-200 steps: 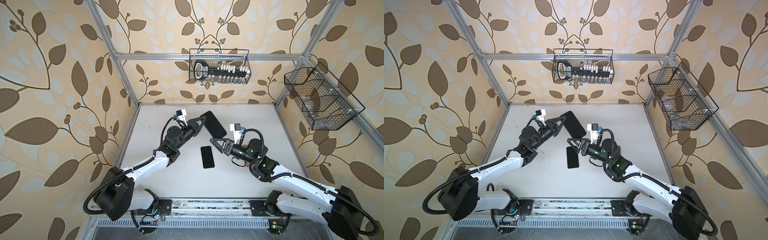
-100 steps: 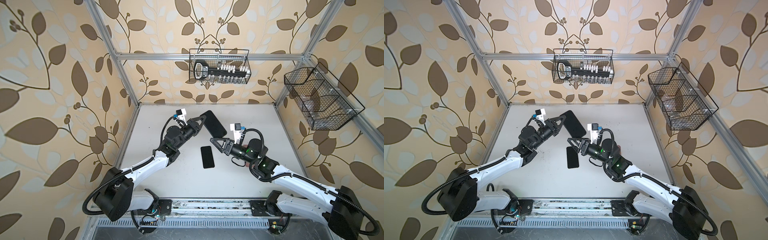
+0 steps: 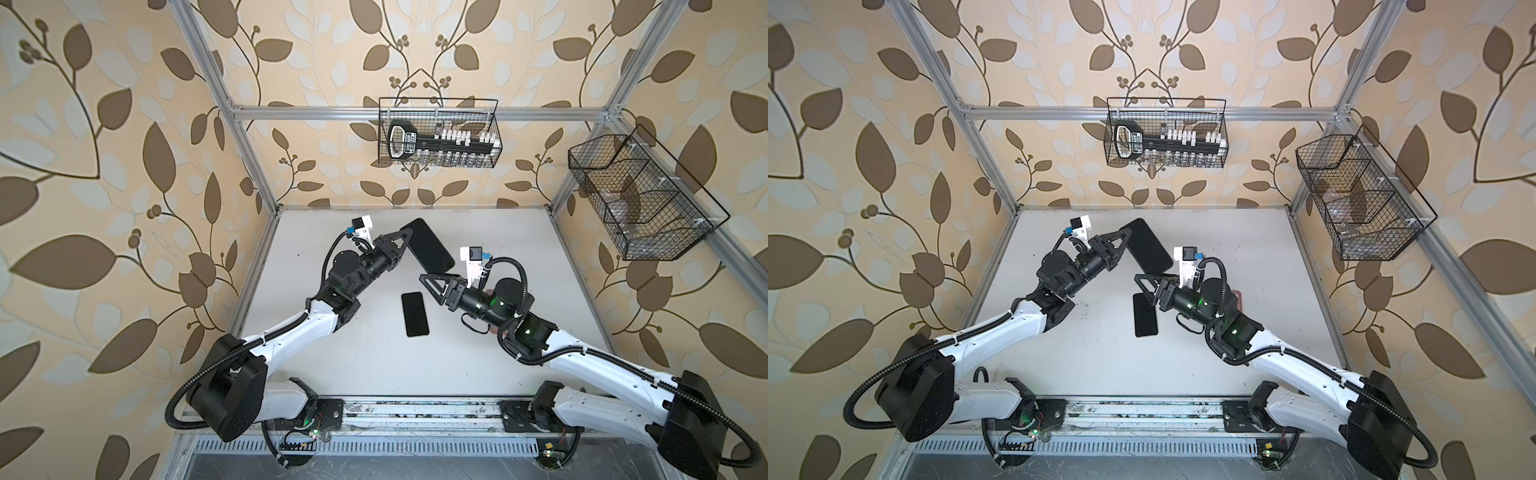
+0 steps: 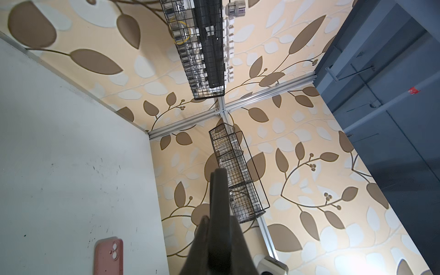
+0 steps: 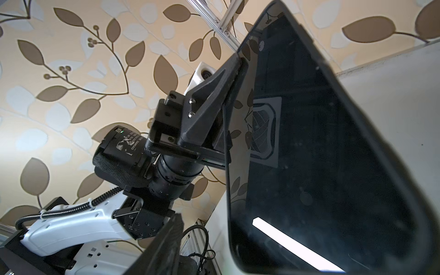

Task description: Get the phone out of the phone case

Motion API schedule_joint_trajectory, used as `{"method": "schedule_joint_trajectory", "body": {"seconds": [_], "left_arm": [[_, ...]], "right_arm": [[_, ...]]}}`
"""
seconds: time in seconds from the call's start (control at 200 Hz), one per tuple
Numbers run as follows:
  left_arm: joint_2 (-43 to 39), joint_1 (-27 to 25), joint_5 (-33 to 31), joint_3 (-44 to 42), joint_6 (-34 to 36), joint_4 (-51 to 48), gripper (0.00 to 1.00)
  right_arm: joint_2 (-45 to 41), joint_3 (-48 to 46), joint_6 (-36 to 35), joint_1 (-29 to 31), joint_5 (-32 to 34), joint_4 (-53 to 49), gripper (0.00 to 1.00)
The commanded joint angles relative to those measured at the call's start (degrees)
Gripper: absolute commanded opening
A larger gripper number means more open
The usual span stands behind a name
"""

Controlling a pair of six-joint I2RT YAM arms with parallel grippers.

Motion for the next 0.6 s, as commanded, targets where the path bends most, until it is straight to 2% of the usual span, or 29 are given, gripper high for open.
{"method": "schedule_joint_trajectory", "body": {"seconds": [0.0, 0.455, 0.595], "left_arm": [[-0.9, -0.8, 1.5, 2.0, -0.7, 5.0, 0.00], [-0.7, -0.8, 1.3, 0.9, -2.9, 5.0, 0.00], [0.0, -0.8, 1.6, 1.0, -3.8, 5.3, 0.00]], "right_arm": [[-1.0, 1.4, -1.4, 0.4, 2.1, 3.6, 0.56], [-3.7, 1.5, -3.7, 0.6, 4.6, 2.6, 0.37], [-4.3, 1.7, -4.9, 0.8, 5.3, 1.8, 0.35]]}}
